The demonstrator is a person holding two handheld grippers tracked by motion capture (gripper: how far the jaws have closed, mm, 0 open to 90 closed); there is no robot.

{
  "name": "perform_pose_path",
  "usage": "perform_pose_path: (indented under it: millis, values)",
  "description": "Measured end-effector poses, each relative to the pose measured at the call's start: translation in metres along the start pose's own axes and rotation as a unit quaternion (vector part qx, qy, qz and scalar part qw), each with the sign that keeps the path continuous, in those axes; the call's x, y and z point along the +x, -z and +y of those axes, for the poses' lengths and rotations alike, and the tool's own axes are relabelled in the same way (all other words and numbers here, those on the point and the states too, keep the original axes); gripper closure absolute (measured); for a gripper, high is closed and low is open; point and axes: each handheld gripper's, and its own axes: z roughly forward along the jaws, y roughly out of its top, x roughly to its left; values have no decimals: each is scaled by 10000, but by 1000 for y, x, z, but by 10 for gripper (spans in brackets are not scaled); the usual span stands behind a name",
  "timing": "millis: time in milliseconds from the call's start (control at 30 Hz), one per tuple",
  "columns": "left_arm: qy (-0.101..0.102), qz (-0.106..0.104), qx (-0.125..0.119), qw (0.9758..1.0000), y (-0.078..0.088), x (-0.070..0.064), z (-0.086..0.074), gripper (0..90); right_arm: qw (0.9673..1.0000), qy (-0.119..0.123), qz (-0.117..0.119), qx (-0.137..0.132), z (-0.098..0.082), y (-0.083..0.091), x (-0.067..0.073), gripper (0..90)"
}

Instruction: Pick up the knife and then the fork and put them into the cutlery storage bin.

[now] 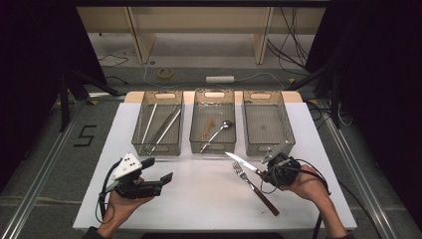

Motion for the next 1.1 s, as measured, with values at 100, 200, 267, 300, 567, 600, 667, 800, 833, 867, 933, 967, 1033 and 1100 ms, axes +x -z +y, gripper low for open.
perform_pose_path:
  millis: [100,200,267,300,567,600,667,800,833,867,933,967,1033,1100]
  values:
    - [-14,4,-3,10000,0,0,0,176,9999,-59,-9,-90,1,2,-2,773]
    - [5,15,-31,10000,0,0,0,176,9999,-99,-36,-137,3,3,-3,773]
    - [7,22,-44,10000,0,0,0,176,9998,-90,-33,-197,4,4,-5,772]
    - [14,19,-47,10000,0,0,0,177,9997,-114,-42,-204,4,5,-6,773]
    - [-5,50,-56,10000,1,1,0,177,9991,-147,-89,-382,11,9,-12,773]
    - [-2,51,-65,10000,1,1,0,176,9990,-179,-120,-398,12,10,-12,773]
    - [3,55,-71,10000,1,1,0,176,9987,-201,-131,-441,14,12,-14,773]
    - [0,56,-68,10000,1,1,0,176,9981,-242,-165,-549,18,16,-17,773]
    - [1,55,-67,10000,1,1,0,176,9980,-236,-184,-557,18,17,-19,773]
    - [6,58,-72,10000,1,1,0,176,9978,-252,-189,-583,19,18,-20,773]
    - [13,62,-76,10000,1,1,0,176,9975,-313,-199,-604,21,19,-21,773]
    - [14,62,-82,9999,1,1,0,176,9974,-302,-208,-618,22,20,-22,773]
    - [15,67,-82,9999,1,1,0,176,9973,-306,-212,-637,23,20,-23,773]
    - [16,72,-90,9999,1,1,0,176,9970,-361,-221,-651,24,19,-24,773]
